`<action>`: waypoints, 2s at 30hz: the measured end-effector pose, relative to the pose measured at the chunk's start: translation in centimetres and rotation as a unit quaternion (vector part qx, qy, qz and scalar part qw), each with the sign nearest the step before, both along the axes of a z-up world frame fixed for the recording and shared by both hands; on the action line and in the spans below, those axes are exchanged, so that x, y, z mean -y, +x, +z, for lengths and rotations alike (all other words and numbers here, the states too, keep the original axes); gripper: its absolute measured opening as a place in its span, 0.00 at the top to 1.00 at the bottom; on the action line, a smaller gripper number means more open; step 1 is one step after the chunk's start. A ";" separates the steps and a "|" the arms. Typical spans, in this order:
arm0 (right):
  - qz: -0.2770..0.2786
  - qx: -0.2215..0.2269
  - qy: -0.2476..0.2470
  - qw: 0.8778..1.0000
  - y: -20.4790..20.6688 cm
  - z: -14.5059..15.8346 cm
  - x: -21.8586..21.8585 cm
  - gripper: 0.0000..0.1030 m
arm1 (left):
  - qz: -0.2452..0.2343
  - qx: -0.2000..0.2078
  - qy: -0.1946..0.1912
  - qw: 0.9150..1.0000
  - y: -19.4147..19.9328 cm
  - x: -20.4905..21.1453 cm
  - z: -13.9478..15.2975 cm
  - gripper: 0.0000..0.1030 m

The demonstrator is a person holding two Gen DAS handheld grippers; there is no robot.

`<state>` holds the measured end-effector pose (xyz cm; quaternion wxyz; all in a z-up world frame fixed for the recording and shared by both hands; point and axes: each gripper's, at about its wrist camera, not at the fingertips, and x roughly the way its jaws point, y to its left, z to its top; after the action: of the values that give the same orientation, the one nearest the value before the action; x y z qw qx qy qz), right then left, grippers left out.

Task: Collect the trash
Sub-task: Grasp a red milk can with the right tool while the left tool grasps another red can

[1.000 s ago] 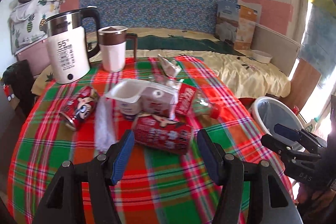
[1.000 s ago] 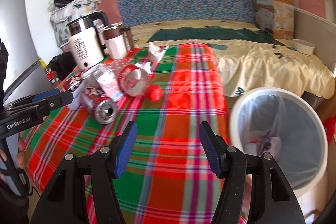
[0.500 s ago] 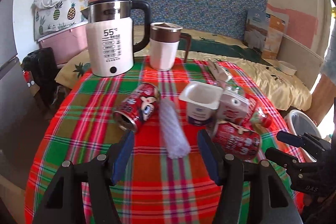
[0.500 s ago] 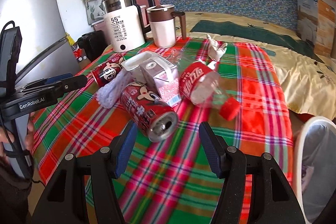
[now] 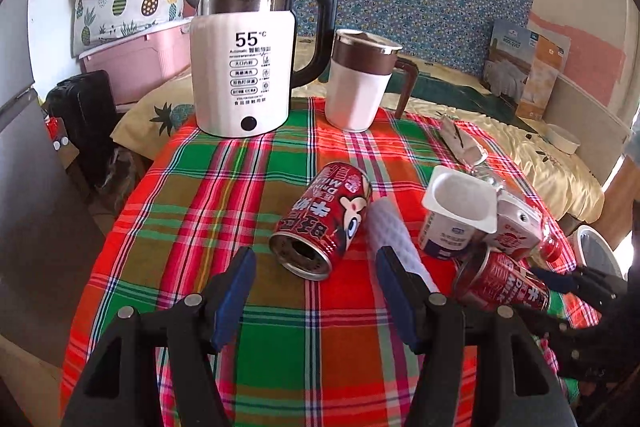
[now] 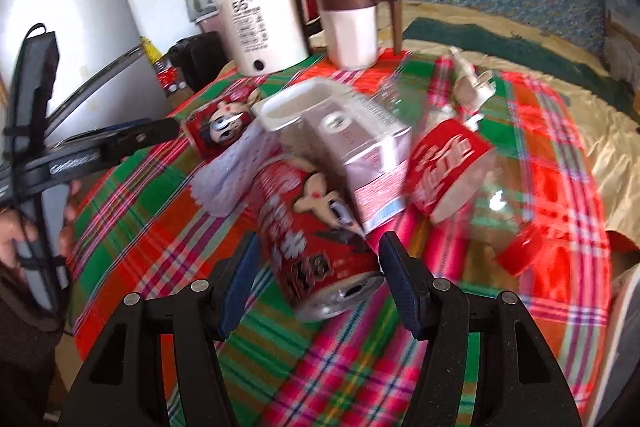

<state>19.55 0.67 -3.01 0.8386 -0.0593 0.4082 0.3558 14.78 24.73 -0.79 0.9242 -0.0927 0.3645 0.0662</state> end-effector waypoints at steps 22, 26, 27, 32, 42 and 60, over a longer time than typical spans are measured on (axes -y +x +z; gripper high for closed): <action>-0.028 -0.024 -0.012 0.999 0.8 -1.5 -1.8 0.40 | -0.057 -0.032 0.015 0.998 6.3 -0.4 -2.1 0.39; -0.029 -0.023 -0.008 0.999 0.7 -1.4 -1.7 0.40 | -0.069 -0.037 0.016 0.997 7.3 -0.5 -2.6 0.39; -0.030 -0.024 -0.007 0.999 0.8 -1.5 -1.6 0.40 | -0.071 -0.038 0.011 0.997 7.4 -0.5 -2.8 0.39; -0.031 -0.022 -0.007 0.999 0.6 -1.5 -1.7 0.42 | -0.071 -0.040 0.003 0.997 7.6 -0.5 -3.2 0.39; -0.040 -0.014 -0.002 0.999 0.3 -1.3 -1.5 0.45 | -0.058 -0.041 0.012 0.997 7.3 -0.1 -3.2 0.44; -0.062 0.008 0.012 0.998 -2.9 -0.3 0.9 0.47 | -0.046 -0.014 0.021 0.999 0.8 2.0 -1.2 0.47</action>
<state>16.62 -0.21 -3.34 0.8627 -0.0264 0.4002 0.3080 15.62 22.75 -1.94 0.9227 -0.0559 0.3800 0.0326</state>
